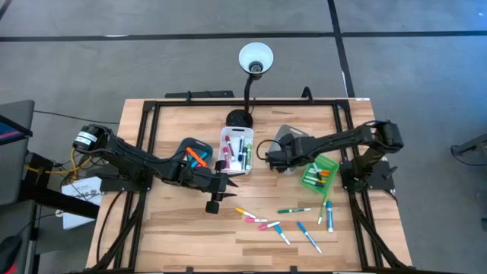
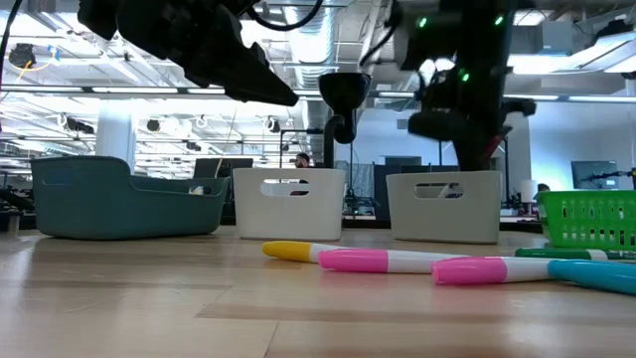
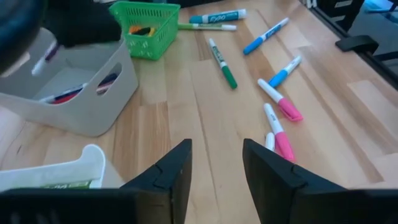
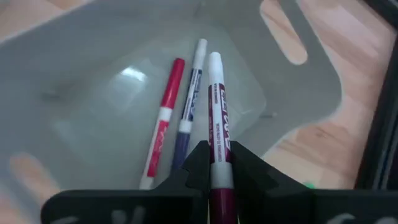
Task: Pick & Place Markers
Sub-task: Put the violet mini dry erase marker into the gray bin, then put the yellow mini marker into the green bin
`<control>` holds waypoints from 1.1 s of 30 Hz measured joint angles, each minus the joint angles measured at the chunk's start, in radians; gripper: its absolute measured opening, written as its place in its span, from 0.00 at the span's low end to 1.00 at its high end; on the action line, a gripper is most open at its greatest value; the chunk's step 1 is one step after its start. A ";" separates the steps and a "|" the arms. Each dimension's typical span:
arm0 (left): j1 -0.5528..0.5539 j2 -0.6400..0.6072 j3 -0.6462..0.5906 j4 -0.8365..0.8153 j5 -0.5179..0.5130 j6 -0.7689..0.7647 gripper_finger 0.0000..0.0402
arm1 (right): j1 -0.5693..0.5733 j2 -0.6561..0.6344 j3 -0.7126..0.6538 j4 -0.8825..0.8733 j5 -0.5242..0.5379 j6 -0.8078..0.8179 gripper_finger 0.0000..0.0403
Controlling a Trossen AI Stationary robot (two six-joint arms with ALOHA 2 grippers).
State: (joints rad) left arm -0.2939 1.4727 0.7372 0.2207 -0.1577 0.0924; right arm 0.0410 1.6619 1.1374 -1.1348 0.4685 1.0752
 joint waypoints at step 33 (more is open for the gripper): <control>-0.060 0.313 -0.064 0.372 0.085 -0.044 0.33 | 0.222 -0.237 0.058 0.174 0.203 -0.289 0.29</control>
State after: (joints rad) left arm -0.3541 1.7855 0.6729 0.5931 -0.0731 0.0480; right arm 0.2628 1.4249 1.1956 -0.9605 0.6713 0.7861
